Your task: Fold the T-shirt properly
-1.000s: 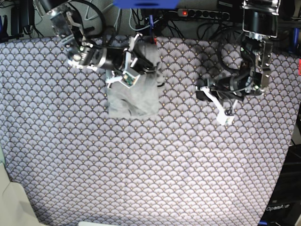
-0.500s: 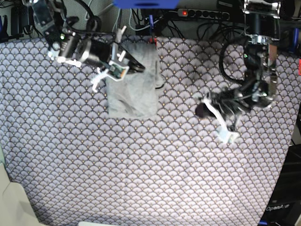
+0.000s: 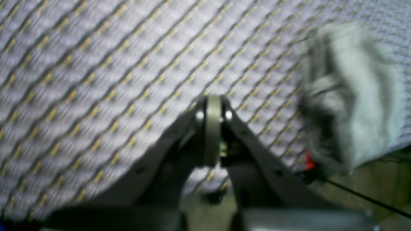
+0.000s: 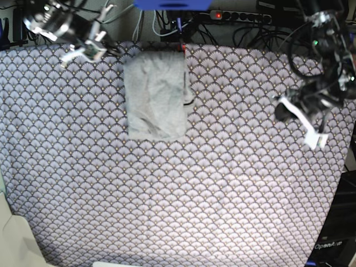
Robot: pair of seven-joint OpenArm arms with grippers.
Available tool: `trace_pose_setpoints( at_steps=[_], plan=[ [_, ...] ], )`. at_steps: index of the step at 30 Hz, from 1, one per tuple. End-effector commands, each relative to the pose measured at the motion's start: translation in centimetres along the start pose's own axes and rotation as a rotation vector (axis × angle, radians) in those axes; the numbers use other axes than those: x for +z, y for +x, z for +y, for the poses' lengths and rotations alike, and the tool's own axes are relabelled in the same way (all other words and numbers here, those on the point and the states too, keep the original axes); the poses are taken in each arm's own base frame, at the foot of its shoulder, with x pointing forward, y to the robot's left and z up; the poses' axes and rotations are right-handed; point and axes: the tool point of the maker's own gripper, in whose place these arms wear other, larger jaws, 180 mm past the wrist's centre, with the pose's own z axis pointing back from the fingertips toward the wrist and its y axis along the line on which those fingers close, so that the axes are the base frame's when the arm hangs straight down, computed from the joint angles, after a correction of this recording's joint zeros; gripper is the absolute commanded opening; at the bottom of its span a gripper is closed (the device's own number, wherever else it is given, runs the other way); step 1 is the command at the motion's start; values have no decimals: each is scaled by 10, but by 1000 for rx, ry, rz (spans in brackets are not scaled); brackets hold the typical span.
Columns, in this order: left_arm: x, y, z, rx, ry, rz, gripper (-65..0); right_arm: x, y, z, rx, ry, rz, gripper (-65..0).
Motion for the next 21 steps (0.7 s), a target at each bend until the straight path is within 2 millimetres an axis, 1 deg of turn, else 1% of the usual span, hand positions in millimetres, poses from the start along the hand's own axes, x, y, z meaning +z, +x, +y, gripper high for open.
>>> trace_pose_setpoints(
  at_steps=[1,3,5,7,9,10,12,13,15,17,18,20,21],
  plan=[
    [8,9,2,-15,4,-37,-650,13,-1,-3,-21,-23,-20,-650],
    [14,-12,14,15,41,2,-650,32,-15,-8,-71,-79,-12,-650],
    [22,-35,28,54,79,40,-650,50,-35,-11,-133,-134,5,-650],
    [27,-51,35,67,103,65,-650,62,-56,-15,-193,-187,26,-650],
    [31,-65,43,55,139,87,-650,70,-78,-19,-254,-233,52,-650],
    [32,-77,47,49,162,103,-650,73,-92,-18,-288,-247,71,-650],
    [31,-99,50,19,199,141,-650,77,-123,-12,-363,-261,125,-650],
    [29,-108,48,-4,210,156,-650,77,-135,-9,-402,-271,129,-650],
    [23,-129,47,-48,228,199,-650,75,-153,-5,-467,-295,118,-650],
    [10,-156,43,-87,232,242,-650,75,-176,1,-523,-313,134,-650],
    [2,-169,42,-97,239,258,-650,72,-186,1,-534,-318,145,-650],
    [-14,-201,45,-110,259,308,-650,64,-207,3,-563,-323,178,-650],
    [-20,-219,45,-119,269,340,-650,59,-218,8,-589,-324,194,-650]
  ],
)
